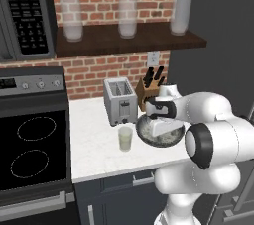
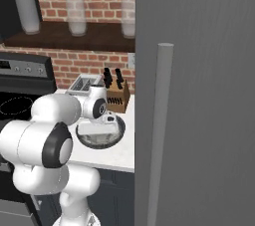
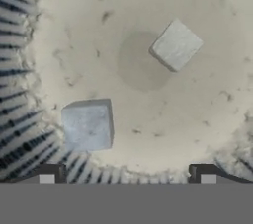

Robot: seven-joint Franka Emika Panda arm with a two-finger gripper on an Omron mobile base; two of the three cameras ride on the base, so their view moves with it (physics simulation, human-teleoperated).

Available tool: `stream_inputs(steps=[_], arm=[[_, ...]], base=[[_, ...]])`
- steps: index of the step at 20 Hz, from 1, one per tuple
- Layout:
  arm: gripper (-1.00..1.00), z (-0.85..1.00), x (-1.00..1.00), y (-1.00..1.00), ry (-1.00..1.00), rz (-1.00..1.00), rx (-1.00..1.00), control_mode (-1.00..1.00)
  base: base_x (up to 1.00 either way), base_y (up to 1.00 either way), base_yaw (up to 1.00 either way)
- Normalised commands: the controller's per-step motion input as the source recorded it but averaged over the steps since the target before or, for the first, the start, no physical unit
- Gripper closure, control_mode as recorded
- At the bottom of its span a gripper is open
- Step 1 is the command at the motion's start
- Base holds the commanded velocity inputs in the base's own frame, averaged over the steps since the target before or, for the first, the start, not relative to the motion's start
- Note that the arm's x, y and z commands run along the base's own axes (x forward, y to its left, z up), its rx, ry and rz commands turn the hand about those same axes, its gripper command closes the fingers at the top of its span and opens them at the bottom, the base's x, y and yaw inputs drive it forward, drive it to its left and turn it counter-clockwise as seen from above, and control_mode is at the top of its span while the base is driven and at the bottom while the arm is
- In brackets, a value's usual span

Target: Grab a lemon wedge from the fridge and one ice cube from the ice bowl, and put them in the glass of lemonade.

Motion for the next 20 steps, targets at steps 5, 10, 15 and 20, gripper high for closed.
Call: stream_inputs(steps=[5,10,15,20], arm=[[-1.0,0.0,0.0,0.35,-0.11,0.0,0.0,-1.0],[-1.0,-0.12,-0.09,0.0,-0.03,0.0,0.0,-1.0],[-1.0,-0.02,0.03,-0.02,0.0,0.04,0.0,-1.0],[-1.0,0.0,0.42,0.0,0.0,0.01,0.0,-1.0]], base=[[0.0,0.0,0.0],[0.0,0.0,0.0],[0.0,0.0,0.0],[0.0,0.0,0.0]])
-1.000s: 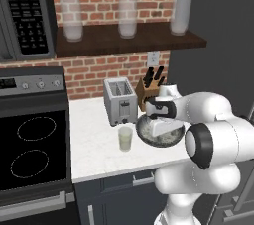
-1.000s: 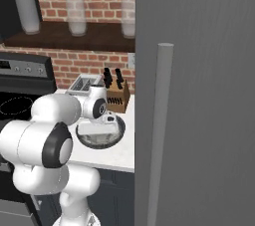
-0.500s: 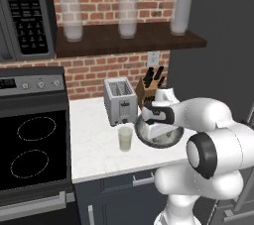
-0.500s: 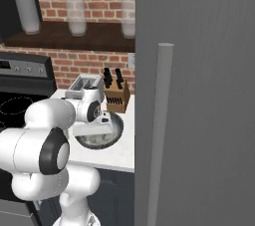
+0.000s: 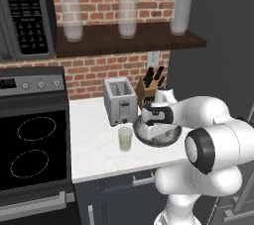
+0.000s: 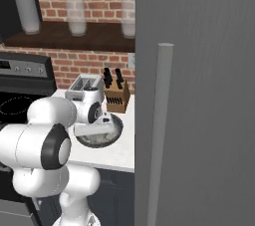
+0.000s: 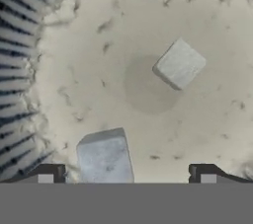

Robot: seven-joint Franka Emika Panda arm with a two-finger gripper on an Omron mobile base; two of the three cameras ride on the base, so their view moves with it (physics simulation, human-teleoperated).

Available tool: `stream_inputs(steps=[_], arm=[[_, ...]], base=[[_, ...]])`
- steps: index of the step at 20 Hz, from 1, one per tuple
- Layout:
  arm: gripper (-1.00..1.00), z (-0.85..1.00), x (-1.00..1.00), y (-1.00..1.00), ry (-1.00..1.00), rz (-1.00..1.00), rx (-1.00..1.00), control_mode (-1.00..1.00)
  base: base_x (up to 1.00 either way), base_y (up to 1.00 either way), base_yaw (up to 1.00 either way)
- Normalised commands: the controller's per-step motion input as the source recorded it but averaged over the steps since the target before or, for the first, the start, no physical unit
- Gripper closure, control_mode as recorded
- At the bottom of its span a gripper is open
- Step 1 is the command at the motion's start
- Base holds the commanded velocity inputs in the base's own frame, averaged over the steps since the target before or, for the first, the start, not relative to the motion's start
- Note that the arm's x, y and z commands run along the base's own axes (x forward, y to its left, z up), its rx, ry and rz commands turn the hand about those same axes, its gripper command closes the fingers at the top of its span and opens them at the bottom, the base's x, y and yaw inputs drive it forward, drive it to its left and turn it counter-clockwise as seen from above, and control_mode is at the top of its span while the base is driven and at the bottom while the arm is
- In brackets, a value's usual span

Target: Grab a lemon wedge from the fridge and one ice cube from the ice bowl, and put them in the glass of lemonade.

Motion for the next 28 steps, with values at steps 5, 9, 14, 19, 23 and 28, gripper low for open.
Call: stream_inputs(steps=[5,9,14,19,23,28], arm=[[-1.0,-0.25,0.41,0.0,0.0,0.0,0.0,-1.0],[-1.0,-0.43,0.16,0.0,0.0,0.01,0.0,-1.0],[-1.0,-0.12,0.0,-0.02,0.0,0.04,0.0,-1.0],[-1.0,0.0,-0.2,-0.03,0.0,0.03,0.0,-1.0],[-1.0,0.0,-0.24,0.0,-0.01,0.01,0.0,-1.0],[-1.0,0.0,-0.01,0.02,-0.05,0.0,0.0,-1.0]], base=[[0.0,0.0,0.0],[0.0,0.0,0.0],[0.0,0.0,0.0],[0.0,0.0,0.0],[0.0,0.0,0.0],[0.0,0.0,0.0]])
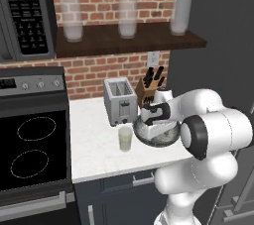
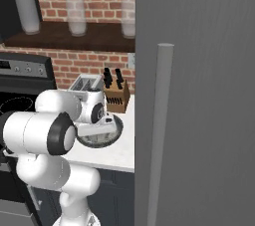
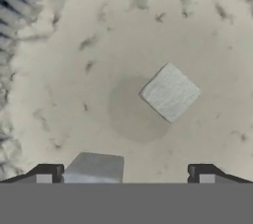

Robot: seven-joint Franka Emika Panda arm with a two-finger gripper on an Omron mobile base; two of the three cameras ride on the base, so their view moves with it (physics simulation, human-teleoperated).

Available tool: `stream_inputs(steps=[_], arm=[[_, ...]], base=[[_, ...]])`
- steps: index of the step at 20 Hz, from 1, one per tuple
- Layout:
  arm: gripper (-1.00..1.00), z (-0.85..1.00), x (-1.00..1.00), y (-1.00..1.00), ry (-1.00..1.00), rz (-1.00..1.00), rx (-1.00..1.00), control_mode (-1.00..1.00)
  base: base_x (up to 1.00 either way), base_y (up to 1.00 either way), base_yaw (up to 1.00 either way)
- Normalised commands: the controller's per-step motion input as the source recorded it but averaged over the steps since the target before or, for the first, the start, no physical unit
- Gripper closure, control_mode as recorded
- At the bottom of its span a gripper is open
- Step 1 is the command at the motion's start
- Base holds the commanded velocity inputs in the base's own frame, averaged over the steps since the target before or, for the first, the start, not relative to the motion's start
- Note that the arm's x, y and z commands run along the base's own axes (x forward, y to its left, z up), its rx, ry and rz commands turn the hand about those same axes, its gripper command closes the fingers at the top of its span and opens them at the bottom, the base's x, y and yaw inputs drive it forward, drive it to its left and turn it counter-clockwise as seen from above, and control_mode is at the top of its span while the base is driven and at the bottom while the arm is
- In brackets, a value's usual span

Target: Grab a lemon wedge from the fridge and one ice cube from the ice bowl, and put them in the glass of lemonade.

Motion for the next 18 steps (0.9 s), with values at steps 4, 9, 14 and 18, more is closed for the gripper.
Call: stream_inputs(steps=[4,9,14,18], arm=[[-1.0,-0.1,0.12,0.04,-0.03,0.0,0.0,-1.0],[-1.0,-0.28,0.0,0.0,0.0,0.0,0.0,-1.0],[1.0,-0.01,0.0,0.0,0.0,0.01,0.0,-1.0],[1.0,0.0,0.0,0.0,0.0,0.0,0.0,-1.0]], base=[[0.0,0.0,0.0],[0.0,0.0,0.0],[0.0,0.0,0.0],[0.0,0.0,0.0]])
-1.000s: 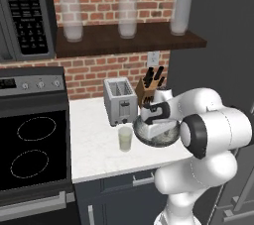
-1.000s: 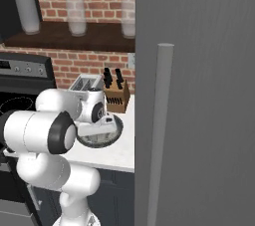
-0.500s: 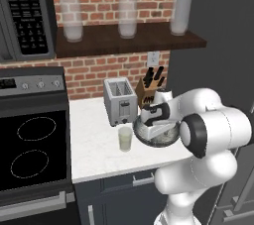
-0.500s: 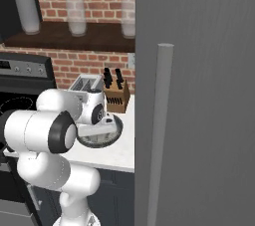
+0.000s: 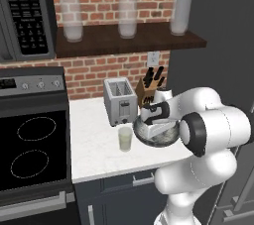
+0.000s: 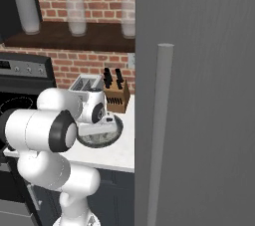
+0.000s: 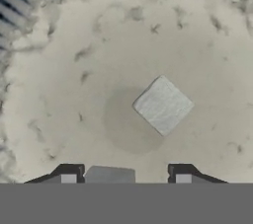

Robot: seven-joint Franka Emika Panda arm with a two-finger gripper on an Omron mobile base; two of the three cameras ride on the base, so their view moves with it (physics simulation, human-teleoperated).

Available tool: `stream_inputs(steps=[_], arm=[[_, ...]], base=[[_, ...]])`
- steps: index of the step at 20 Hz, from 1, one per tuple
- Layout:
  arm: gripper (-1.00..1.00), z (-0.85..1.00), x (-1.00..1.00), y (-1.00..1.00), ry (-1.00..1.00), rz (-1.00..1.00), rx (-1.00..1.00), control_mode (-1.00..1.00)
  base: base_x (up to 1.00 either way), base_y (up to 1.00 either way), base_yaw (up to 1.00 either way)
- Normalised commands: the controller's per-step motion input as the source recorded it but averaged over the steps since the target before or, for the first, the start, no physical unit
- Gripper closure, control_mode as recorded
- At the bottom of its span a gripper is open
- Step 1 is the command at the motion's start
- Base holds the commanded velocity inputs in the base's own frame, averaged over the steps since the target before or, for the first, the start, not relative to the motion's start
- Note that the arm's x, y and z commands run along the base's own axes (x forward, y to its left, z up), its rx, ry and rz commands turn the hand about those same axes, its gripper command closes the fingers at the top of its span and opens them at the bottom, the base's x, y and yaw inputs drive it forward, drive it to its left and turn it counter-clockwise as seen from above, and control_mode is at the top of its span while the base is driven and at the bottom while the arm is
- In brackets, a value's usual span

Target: Grab a lemon wedge from the fridge and one ice cube from the ice bowl, and put them in the glass of lemonade.

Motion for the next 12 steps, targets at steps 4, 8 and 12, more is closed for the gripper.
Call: stream_inputs(steps=[4,8,12], arm=[[1.0,0.0,0.0,0.0,0.0,0.0,0.0,-1.0],[1.0,0.0,0.0,0.0,0.0,0.0,0.0,-1.0],[1.0,0.04,0.0,0.0,0.0,0.0,0.0,-1.0]], base=[[0.0,0.0,0.0],[0.0,0.0,0.0],[0.0,0.0,0.0]])
